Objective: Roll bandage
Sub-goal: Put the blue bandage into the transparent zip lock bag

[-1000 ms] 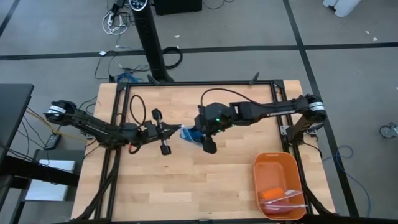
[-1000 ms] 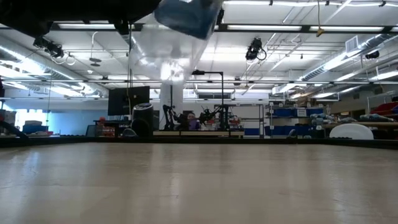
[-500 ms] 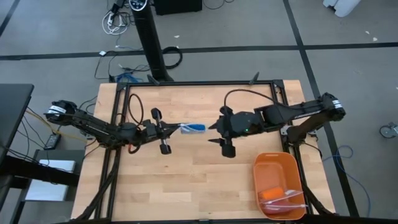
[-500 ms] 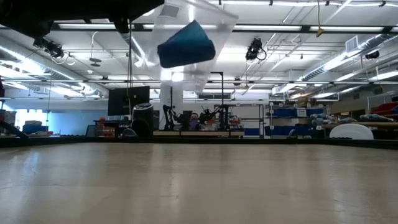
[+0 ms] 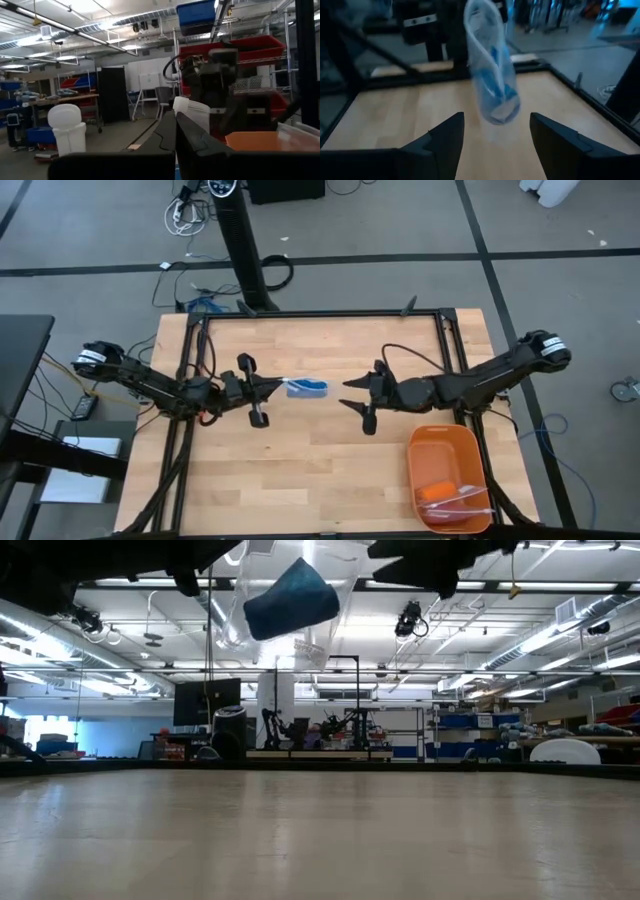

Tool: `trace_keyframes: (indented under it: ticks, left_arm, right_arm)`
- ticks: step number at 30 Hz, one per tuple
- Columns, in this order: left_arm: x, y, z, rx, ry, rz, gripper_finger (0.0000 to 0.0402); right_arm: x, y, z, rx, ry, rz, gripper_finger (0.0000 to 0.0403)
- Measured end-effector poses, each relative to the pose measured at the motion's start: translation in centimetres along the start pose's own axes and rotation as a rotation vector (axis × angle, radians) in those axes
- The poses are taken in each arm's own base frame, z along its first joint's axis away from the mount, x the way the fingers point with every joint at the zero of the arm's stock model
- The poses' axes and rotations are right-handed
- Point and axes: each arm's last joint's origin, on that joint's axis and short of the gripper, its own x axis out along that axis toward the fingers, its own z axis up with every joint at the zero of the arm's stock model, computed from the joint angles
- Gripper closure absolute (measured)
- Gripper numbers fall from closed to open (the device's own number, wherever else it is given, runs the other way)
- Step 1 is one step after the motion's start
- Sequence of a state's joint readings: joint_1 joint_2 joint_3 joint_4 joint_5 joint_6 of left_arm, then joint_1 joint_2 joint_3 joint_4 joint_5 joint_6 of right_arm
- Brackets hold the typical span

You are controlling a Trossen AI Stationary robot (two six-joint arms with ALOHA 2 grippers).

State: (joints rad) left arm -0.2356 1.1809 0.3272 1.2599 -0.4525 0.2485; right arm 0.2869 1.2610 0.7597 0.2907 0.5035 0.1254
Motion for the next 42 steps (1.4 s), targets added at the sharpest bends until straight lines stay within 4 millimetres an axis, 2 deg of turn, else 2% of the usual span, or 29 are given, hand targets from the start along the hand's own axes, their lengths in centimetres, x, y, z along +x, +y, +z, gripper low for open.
trace_keyframes:
  ticks: [4,12,16,18,20,24,27,31,36,42]
  left_arm:
    - [-0.1,0.0,-0.1,-0.031,-0.001,-0.014,0.0401]
    - [-0.1,0.0,0.0,-0.044,-0.008,-0.017,0.0401]
    - [-0.1,0.0,-0.1,-0.042,-0.006,-0.018,0.0401]
    - [-0.1,-0.1,-0.1,-0.04,0.001,-0.021,0.0401]
    - [-0.1,-0.1,-0.1,-0.042,0.003,-0.022,0.0401]
    - [-0.1,-0.1,-0.2,-0.01,0.012,-0.025,0.0401]
    - [0.2,0.0,0.7,-0.008,-0.03,-0.015,0.0401]
    - [0.4,-0.4,-0.4,0.008,0.06,-0.033,0.0401]
    - [0.3,-0.6,0.0,-0.005,0.044,-0.017,0.0401]
    - [0.6,-1.4,-2.6,-0.034,0.141,-0.012,0.0401]
  right_arm:
    - [0.5,-0.2,-1.4,0.028,-0.118,0.008,0.019]
    - [1.9,0.2,-0.7,0.041,-0.177,0.121,0.0245]
    - [2.3,0.3,-0.3,0.007,-0.179,0.111,0.0316]
    - [2.0,0.2,0.6,-0.017,-0.206,0.101,0.0369]
    - [1.5,0.1,2.0,-0.035,-0.23,0.094,0.0391]
    - [0.9,0.0,4.4,-0.062,-0.178,0.086,0.0395]
    - [1.2,-0.1,5.0,-0.078,-0.115,0.071,0.0398]
    - [2.2,-0.2,3.6,-0.093,-0.003,0.051,0.0399]
    - [2.0,0.3,3.1,-0.092,0.036,0.005,0.04]
    - [1.8,0.3,2.9,-0.111,0.066,-0.004,0.0401]
